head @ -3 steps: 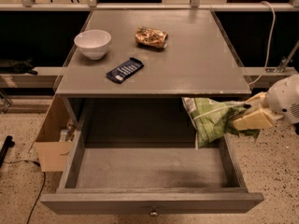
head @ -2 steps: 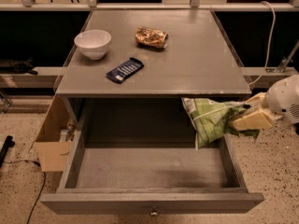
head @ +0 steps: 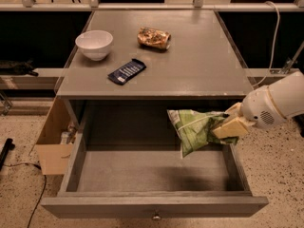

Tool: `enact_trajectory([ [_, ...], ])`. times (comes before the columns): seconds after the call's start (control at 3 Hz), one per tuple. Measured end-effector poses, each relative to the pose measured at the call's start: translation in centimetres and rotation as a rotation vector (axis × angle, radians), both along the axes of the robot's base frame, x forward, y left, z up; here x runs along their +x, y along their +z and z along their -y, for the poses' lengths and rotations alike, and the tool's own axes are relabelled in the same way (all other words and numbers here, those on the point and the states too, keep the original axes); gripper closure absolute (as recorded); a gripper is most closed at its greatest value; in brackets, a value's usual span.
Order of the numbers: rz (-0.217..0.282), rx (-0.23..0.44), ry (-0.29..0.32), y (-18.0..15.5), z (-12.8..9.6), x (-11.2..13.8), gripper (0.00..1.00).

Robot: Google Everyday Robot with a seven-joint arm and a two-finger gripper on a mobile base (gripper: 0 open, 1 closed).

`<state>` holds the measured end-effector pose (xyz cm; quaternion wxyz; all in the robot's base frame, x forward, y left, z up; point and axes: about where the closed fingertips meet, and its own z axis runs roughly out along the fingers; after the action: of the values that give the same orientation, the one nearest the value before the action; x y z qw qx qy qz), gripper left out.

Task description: Place green jalapeno chip bag into top drawer

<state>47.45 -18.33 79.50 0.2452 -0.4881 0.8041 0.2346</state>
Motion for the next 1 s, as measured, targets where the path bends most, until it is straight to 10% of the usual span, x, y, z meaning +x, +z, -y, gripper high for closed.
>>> enact_trajectory([
  [1.0, 0.019, 0.113, -0.174, -2.3, -0.3, 0.1, 1.0],
])
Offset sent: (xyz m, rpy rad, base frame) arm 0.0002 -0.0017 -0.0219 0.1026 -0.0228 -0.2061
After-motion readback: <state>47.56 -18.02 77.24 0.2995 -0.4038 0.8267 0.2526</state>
